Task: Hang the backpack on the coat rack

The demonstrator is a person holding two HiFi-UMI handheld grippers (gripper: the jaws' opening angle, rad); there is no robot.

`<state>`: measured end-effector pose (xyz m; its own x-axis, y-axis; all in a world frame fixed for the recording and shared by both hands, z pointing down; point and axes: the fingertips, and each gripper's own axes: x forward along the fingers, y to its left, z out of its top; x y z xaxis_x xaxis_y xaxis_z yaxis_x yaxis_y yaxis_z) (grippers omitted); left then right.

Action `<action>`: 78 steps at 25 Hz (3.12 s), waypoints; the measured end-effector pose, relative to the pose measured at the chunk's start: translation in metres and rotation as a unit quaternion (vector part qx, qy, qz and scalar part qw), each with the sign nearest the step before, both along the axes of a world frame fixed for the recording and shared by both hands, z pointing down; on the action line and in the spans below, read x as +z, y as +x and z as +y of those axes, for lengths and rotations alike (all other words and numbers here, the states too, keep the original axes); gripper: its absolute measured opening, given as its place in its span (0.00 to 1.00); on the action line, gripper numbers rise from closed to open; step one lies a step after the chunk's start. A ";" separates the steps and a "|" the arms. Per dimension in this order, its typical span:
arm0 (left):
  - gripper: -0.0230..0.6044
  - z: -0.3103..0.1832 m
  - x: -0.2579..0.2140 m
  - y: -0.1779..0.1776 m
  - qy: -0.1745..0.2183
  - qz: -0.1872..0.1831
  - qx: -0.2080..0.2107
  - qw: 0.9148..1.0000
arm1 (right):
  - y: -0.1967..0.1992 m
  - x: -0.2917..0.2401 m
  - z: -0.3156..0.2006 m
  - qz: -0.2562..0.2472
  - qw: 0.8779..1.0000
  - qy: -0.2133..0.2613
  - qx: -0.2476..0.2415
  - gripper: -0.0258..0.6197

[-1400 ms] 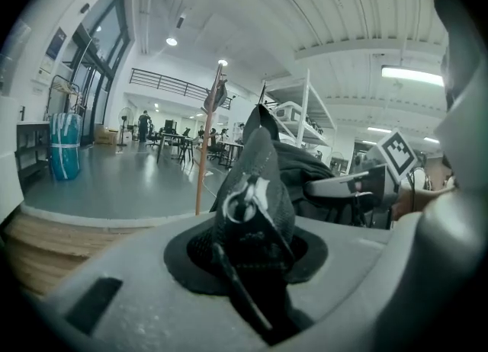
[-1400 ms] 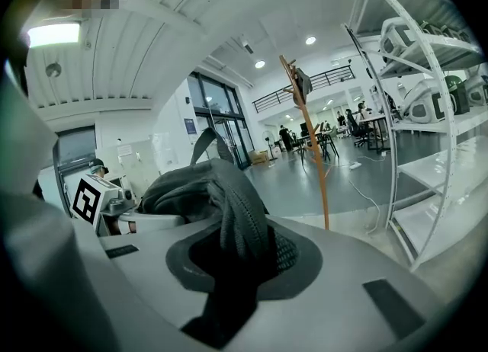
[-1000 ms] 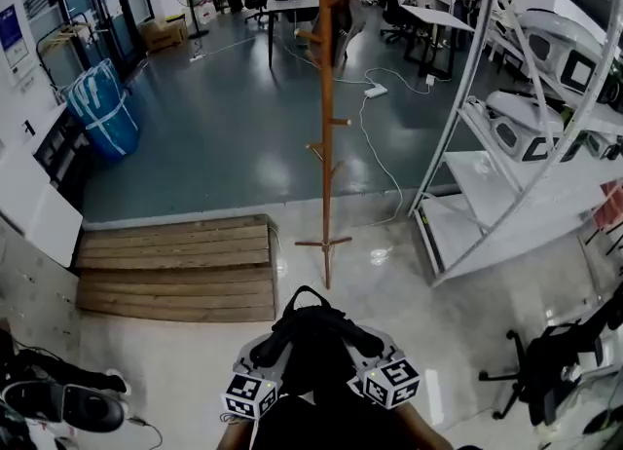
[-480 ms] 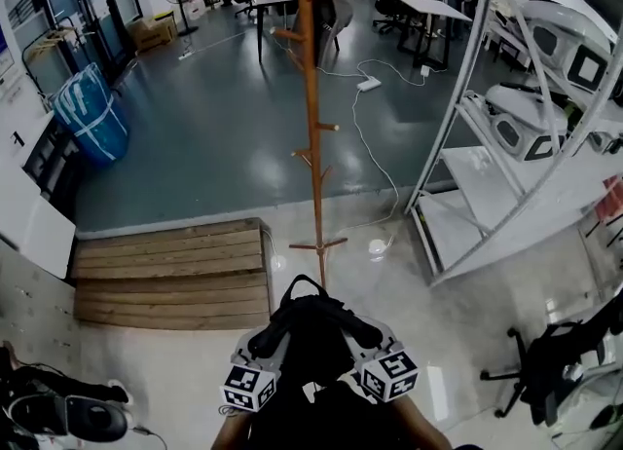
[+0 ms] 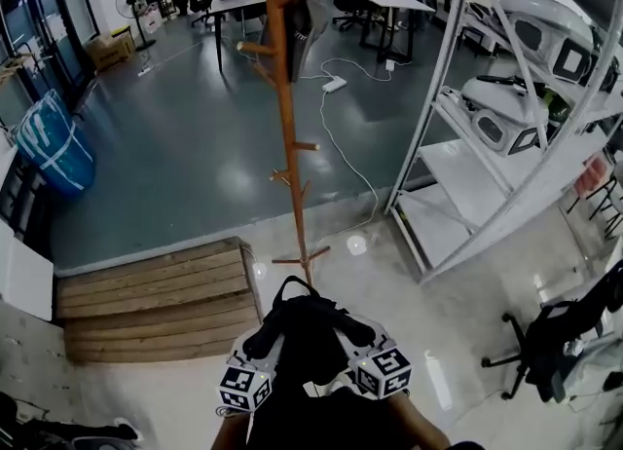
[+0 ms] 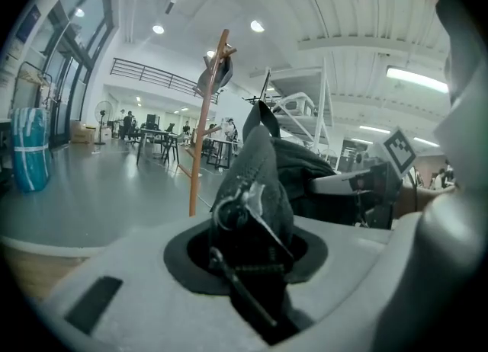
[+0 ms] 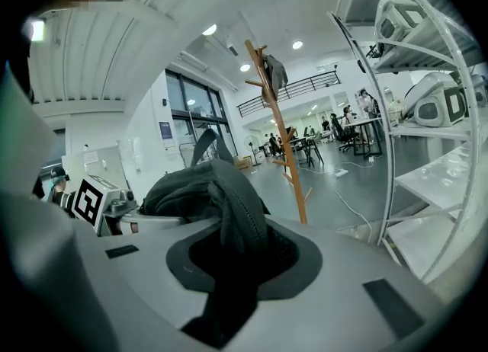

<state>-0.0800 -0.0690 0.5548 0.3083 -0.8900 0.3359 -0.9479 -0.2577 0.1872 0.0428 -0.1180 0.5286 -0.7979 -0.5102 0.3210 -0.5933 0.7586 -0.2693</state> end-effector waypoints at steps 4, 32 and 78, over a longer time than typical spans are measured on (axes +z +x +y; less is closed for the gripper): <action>0.23 -0.029 0.002 -0.028 -0.005 0.002 0.015 1.000 | -0.028 -0.003 -0.026 0.001 1.000 -0.004 0.019 0.14; 0.23 -0.200 0.033 -0.160 -0.013 0.006 0.123 0.992 | -0.153 0.033 -0.169 0.002 0.994 -0.023 0.111 0.14; 0.23 -0.356 0.133 -0.162 -0.081 0.026 0.166 0.983 | -0.157 0.133 -0.307 0.017 0.977 -0.089 0.191 0.14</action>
